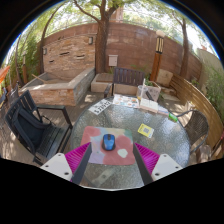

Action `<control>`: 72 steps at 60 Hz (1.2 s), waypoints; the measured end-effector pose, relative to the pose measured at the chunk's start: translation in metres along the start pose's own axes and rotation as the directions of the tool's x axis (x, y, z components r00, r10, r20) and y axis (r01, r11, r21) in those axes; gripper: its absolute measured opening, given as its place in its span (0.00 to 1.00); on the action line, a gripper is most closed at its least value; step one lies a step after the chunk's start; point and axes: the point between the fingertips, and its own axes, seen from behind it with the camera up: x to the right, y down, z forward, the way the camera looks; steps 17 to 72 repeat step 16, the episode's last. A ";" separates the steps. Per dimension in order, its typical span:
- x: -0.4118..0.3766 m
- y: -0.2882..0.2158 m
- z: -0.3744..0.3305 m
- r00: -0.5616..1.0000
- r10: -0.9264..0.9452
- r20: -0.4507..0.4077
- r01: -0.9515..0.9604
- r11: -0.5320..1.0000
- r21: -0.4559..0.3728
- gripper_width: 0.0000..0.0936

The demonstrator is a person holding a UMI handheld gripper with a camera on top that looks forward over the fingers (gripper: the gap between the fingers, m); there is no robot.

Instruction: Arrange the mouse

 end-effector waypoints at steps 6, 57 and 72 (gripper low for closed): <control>-0.003 0.009 -0.010 1.000 0.002 0.009 -0.002 1.000 -0.011 0.91; -0.014 0.013 -0.015 0.999 -0.003 0.038 0.003 1.000 -0.009 0.91; -0.014 0.013 -0.015 0.999 -0.003 0.038 0.003 1.000 -0.009 0.91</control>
